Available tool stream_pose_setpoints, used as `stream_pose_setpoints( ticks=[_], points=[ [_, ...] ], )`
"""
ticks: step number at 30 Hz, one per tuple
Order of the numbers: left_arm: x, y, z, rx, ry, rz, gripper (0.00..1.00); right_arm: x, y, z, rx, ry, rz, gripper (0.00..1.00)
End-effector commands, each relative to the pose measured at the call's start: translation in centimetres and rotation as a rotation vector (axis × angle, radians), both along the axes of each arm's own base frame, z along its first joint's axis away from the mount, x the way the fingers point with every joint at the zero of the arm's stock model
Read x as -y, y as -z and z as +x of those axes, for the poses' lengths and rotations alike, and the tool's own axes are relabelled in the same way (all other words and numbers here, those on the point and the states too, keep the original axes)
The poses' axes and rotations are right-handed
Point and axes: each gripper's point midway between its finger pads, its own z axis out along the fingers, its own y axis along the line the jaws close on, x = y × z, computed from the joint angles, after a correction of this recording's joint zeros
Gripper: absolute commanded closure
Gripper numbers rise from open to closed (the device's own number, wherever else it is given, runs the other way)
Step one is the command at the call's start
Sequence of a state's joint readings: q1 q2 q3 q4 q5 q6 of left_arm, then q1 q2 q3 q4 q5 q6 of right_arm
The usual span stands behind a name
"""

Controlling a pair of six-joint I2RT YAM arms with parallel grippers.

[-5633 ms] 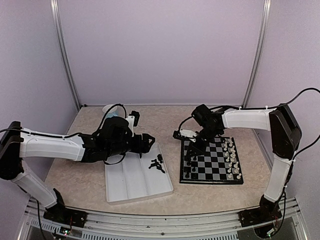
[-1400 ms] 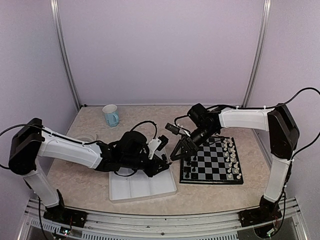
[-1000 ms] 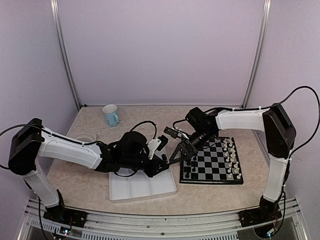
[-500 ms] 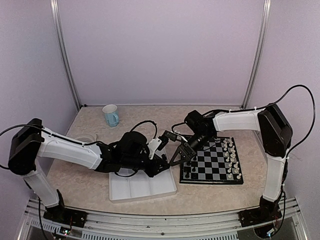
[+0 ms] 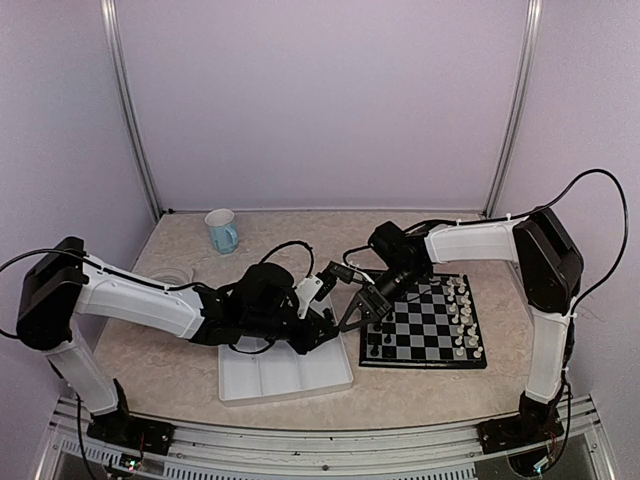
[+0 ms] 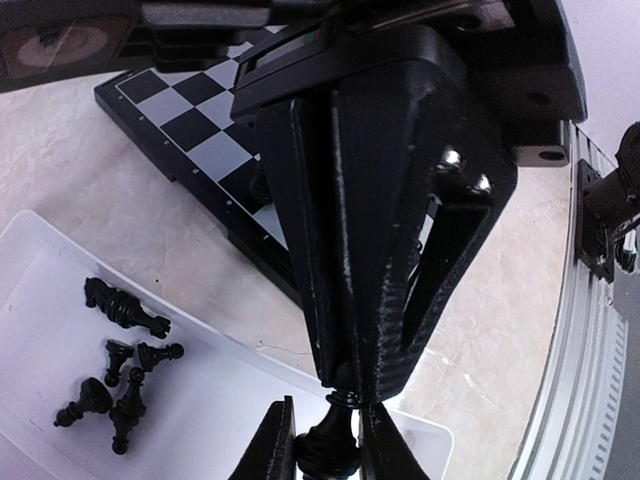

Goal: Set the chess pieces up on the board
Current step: Pass from the left arm to the right

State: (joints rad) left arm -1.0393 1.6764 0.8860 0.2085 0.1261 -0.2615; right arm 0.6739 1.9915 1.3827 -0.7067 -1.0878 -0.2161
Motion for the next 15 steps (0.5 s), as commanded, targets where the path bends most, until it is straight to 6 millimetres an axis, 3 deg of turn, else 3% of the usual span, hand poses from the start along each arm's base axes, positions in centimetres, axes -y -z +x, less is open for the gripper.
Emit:
stream_pose_setpoints(
  ticks=[1, 3, 15],
  points=[
    [0.5, -1.1, 0.5, 0.034, -0.008, -0.025, 0.64, -0.9, -0.7, 0.4, 0.049, -0.017, 0.026, 0.98],
    [0.2, -0.8, 0.6, 0.036, -0.021, -0.011, 0.51, -0.8, -0.6, 0.9, 0.083, -0.014, 0.011, 1.0],
    [-1.2, 0.9, 0.9, 0.017, -0.045, 0.034, 0.46, -0.3, -0.7, 1.3, 0.151, -0.01, -0.014, 1.0]
  ],
)
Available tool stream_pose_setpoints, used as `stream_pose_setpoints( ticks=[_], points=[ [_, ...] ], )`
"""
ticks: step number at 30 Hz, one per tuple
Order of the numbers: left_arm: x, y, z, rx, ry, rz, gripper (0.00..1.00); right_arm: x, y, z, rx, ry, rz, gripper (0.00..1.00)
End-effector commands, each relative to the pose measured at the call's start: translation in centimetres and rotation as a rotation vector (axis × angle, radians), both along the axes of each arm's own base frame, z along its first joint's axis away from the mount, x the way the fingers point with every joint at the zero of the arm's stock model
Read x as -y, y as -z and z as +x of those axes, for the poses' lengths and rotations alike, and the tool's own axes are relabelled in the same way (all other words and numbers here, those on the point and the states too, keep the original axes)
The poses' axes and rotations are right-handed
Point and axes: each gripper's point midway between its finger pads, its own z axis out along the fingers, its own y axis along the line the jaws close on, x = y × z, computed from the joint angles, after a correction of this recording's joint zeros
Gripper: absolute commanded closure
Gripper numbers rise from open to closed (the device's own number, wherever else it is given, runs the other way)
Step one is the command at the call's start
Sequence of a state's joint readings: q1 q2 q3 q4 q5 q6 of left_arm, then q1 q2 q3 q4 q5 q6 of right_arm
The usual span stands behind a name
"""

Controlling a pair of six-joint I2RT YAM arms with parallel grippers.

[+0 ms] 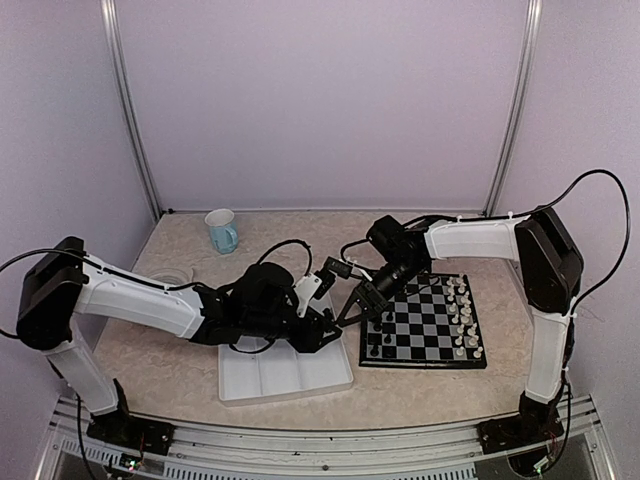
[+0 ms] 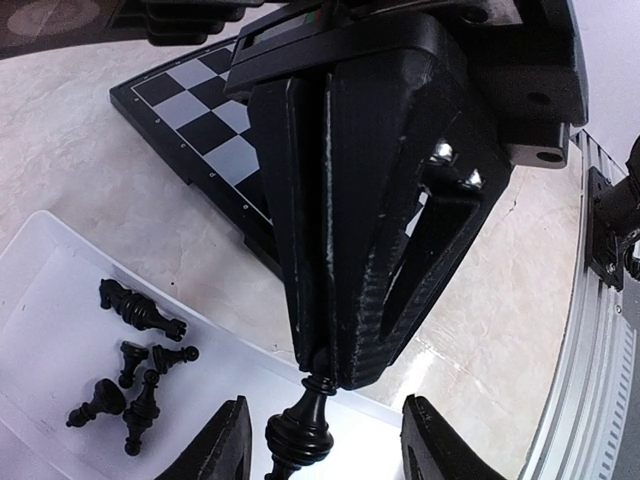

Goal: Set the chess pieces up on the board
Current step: Pass from the left arm to the right, then place the bishop on f8.

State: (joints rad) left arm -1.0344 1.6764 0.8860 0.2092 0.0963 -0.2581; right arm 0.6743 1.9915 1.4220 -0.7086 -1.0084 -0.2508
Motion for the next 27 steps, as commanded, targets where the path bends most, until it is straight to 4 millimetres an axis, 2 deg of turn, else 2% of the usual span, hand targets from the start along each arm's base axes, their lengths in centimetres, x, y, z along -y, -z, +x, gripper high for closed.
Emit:
stream_pose_setpoints(
  ticks=[1, 4, 8, 19, 24, 27],
  points=[
    [-1.0, 0.9, 0.3, -0.003, -0.021, 0.025, 0.44, -0.1, -0.8, -0.1, 0.052, -0.016, 0.006, 1.0],
    [-1.5, 1.1, 0.1, -0.01, -0.021, 0.029, 0.42, 0.0, -0.8, 0.0, 0.05, -0.013, 0.005, 1.0],
    [-1.8, 1.4, 0.0, -0.011, -0.011, 0.047, 0.45, 0.0, -0.9, 0.2, 0.053, -0.012, 0.011, 1.0],
    [-1.0, 1.1, 0.1, -0.016, 0.024, 0.026, 0.86, 0.1, -1.1, 0.2, 0.066, -0.011, 0.006, 1.0],
    [-1.2, 1.4, 0.3, -0.016, 0.014, 0.038, 0.94, 0.5, -1.3, 1.1, 0.105, 0.002, -0.009, 1.0],
    [-1.4, 1.6, 0.5, -0.018, 0.002, 0.044, 0.97, 1.5, -1.9, 3.2, 0.19, 0.035, -0.044, 1.0]
  ],
)
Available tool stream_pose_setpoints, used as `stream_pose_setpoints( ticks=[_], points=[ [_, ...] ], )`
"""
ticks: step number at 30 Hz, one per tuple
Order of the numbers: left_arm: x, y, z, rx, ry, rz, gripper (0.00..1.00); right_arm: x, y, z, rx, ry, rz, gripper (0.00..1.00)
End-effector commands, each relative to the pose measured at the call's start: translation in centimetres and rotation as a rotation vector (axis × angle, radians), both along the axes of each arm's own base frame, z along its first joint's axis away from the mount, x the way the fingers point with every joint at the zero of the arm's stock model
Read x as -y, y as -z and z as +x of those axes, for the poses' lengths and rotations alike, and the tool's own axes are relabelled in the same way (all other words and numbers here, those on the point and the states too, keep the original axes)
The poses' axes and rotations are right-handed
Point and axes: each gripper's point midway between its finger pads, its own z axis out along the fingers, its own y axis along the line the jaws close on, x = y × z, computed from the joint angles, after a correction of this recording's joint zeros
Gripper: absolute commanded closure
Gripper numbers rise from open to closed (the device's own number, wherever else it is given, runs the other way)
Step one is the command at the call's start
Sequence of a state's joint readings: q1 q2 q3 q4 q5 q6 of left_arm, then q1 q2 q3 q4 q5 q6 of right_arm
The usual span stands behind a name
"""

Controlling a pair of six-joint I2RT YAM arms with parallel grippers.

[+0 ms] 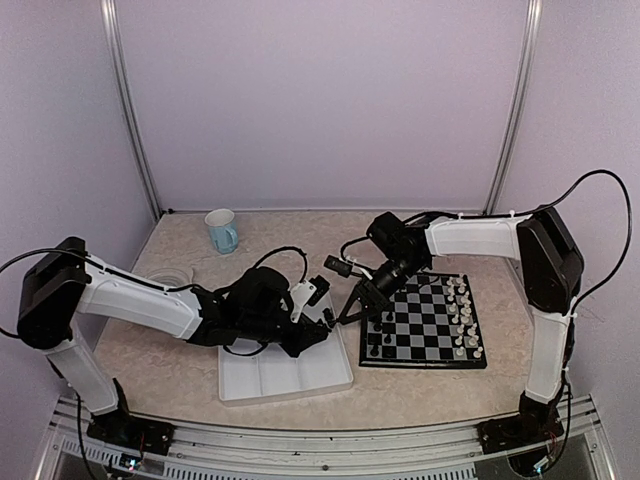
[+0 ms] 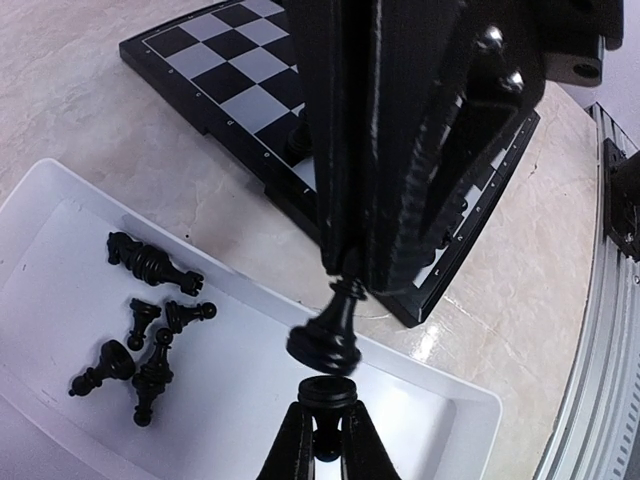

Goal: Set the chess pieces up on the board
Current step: Place the bishop on f8.

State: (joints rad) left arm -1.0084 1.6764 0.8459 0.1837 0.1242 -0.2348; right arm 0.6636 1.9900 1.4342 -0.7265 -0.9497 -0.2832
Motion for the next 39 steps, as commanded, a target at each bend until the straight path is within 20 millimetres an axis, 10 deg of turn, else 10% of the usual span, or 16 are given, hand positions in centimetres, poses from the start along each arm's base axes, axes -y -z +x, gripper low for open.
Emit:
stream_pose_setpoints(
  ticks=[1, 14, 39],
  points=[
    [0.0, -0.5, 0.7, 0.011, -0.015, -0.01, 0.97, 1.5, -2.7, 3.2, 0.175, 0.038, -0.03, 1.0],
    [-0.4, -0.6, 1.5, -0.014, -0.046, -0.026, 0.99, 9.6, -3.4, 13.3, 0.766, 0.079, -0.5, 1.0],
    [-1.7, 1.0, 1.8, -0.023, -0.091, 0.007, 0.99, 9.2, 2.1, 12.6, 0.626, -0.032, -0.614, 1.0]
  ],
)
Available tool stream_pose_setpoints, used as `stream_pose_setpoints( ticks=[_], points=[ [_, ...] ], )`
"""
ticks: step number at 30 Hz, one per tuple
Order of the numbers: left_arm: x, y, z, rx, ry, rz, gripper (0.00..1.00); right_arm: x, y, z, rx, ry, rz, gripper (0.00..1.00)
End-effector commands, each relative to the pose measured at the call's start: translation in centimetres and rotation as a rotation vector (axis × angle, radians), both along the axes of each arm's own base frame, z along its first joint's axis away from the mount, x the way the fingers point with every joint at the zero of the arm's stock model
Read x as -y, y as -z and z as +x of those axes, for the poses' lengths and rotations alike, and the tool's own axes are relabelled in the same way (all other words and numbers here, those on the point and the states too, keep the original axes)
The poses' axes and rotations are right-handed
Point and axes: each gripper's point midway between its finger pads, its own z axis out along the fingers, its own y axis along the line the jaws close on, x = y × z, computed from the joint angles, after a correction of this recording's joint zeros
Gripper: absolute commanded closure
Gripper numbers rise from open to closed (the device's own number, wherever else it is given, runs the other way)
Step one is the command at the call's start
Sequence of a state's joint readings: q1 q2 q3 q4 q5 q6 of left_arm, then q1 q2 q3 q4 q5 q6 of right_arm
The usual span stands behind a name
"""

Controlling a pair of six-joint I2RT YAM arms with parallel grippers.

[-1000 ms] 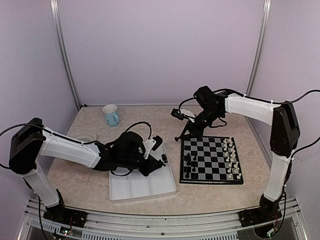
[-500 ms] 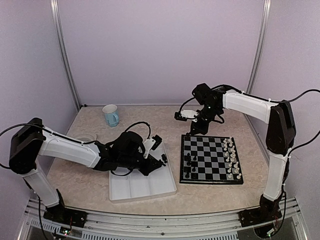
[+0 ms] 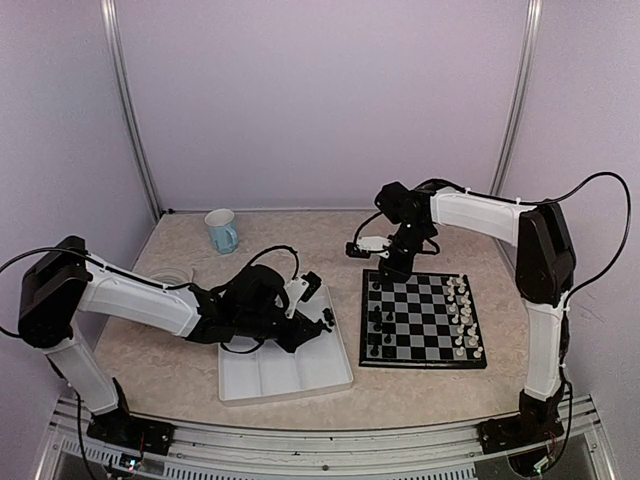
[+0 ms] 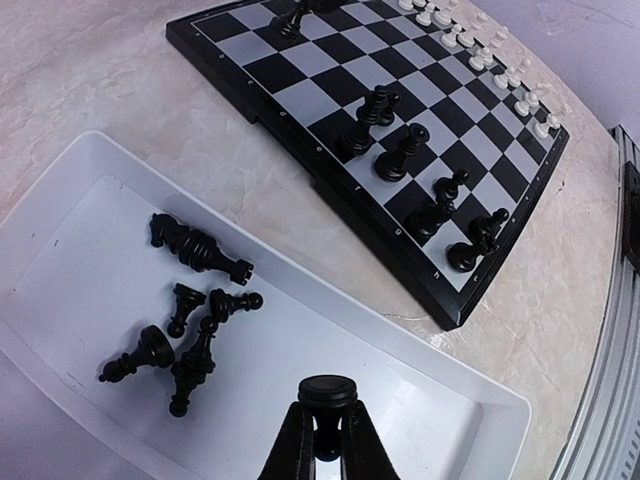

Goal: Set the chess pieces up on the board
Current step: Place the bishop on f8.

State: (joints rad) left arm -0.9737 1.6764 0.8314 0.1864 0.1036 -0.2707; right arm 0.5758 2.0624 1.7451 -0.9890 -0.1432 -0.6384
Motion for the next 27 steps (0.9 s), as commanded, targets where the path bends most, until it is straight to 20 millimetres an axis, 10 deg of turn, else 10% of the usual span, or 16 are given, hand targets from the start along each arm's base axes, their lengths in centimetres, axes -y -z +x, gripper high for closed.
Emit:
stream_pose_setpoints(
  ticks=[1, 27],
  points=[
    [-0.4, 0.4, 0.4, 0.0, -0.02, 0.002, 0.99, -0.3, 0.5, -0.4, -0.014, -0.022, -0.034, 0.99],
    [-0.8, 1.1, 0.4, -0.009, -0.025, 0.006, 0.99, -0.9, 2.9, -0.5, -0.046, -0.017, -0.075, 0.87]
  ],
)
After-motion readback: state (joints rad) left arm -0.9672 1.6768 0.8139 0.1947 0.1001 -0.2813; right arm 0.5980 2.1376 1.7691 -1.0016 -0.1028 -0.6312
